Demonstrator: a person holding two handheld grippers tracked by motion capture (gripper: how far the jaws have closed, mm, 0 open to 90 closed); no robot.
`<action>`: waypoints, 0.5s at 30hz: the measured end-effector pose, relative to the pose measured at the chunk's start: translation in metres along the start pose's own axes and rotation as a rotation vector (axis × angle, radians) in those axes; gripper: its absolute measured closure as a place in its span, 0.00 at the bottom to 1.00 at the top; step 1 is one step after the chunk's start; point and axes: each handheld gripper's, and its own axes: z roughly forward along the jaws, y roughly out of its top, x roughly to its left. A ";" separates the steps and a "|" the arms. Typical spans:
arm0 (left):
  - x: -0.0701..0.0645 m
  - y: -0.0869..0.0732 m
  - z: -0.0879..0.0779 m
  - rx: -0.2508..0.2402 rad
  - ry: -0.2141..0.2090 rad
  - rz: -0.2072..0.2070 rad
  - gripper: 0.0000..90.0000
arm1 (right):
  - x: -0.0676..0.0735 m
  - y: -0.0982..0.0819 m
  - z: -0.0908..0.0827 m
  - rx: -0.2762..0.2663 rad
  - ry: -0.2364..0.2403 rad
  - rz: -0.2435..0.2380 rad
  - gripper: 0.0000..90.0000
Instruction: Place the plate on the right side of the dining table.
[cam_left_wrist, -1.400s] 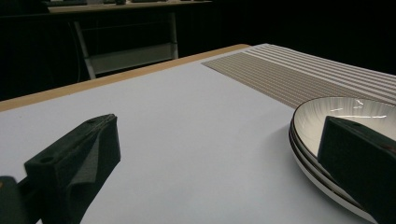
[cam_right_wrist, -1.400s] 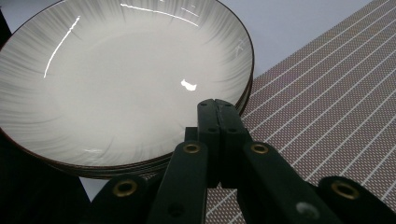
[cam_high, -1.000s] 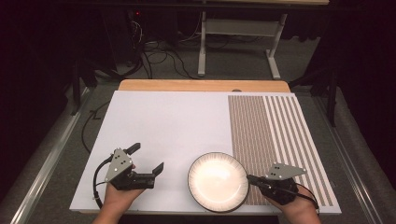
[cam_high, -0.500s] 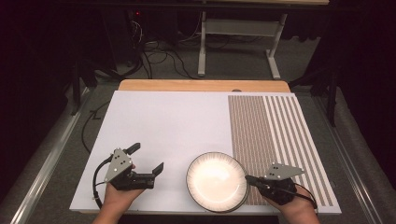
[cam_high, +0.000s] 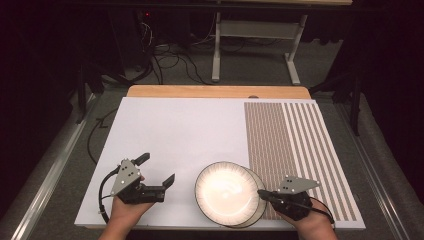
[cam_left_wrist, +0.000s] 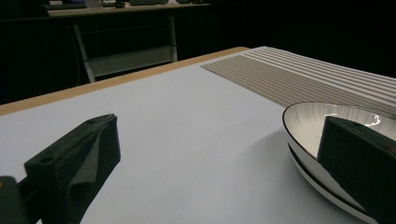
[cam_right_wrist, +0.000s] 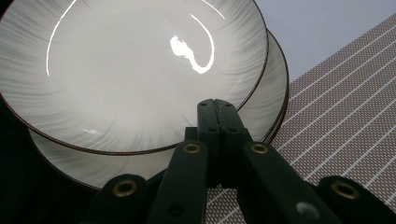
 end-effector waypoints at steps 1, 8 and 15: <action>0.000 0.000 0.000 0.000 0.000 0.000 0.00 | 0.000 0.000 0.000 -0.001 0.002 0.001 1.00; 0.001 0.000 0.000 0.002 -0.001 -0.003 0.00 | 0.001 0.000 0.001 0.004 0.005 0.001 1.00; 0.001 -0.001 0.001 0.004 -0.004 -0.005 0.00 | 0.001 0.000 0.001 0.002 0.015 0.005 1.00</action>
